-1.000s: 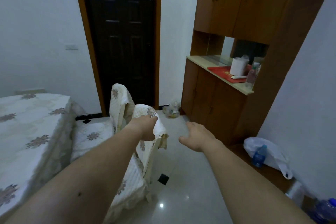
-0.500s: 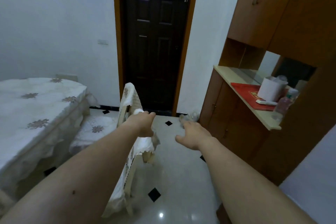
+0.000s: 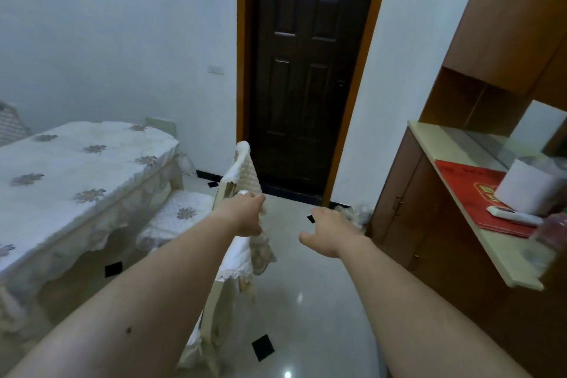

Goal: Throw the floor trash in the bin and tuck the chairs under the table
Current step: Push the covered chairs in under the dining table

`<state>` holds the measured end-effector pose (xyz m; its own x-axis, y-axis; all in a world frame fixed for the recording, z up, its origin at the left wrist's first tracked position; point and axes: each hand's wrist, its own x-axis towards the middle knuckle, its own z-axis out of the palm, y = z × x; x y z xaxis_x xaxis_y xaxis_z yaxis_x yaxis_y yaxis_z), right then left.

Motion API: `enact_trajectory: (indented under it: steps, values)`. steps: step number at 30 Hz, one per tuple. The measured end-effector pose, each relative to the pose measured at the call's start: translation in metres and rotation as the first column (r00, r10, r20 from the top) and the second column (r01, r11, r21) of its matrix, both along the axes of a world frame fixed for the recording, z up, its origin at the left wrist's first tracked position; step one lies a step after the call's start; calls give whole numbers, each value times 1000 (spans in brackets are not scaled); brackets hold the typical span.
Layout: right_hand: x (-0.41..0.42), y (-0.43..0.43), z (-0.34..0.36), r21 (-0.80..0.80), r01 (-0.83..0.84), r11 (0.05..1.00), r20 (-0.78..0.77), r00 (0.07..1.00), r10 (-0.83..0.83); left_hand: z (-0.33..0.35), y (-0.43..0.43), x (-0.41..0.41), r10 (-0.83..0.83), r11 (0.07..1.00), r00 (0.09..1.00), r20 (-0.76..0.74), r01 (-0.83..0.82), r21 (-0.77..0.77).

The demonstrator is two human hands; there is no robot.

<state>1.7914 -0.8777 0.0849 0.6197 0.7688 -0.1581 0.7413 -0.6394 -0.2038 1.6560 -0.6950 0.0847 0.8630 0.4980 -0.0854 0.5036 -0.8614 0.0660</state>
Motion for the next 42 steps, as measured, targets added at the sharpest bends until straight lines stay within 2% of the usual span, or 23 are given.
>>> enact_trajectory:
  steps: [11,18,25,31,37,42]
  values:
    - [112,99,-11,-20,-137,990,39,990,137,-11,77,98,154,987,988,-17,-155,-49]
    - [159,166,-2,19,-241,970,20,970,241,-4,131,138,223,975,973,-65,-224,-5]
    - [183,229,6,53,-362,931,-22,931,363,1,170,147,348,935,937,4,-347,-77]
    - [203,286,5,68,-521,851,-34,851,524,4,200,151,508,860,861,4,-507,-62]
    - [240,337,11,26,-660,751,-20,751,660,14,217,171,667,743,743,55,-657,-128]
    - [270,372,18,-14,-777,630,5,630,777,11,214,188,775,631,626,84,-761,-151]
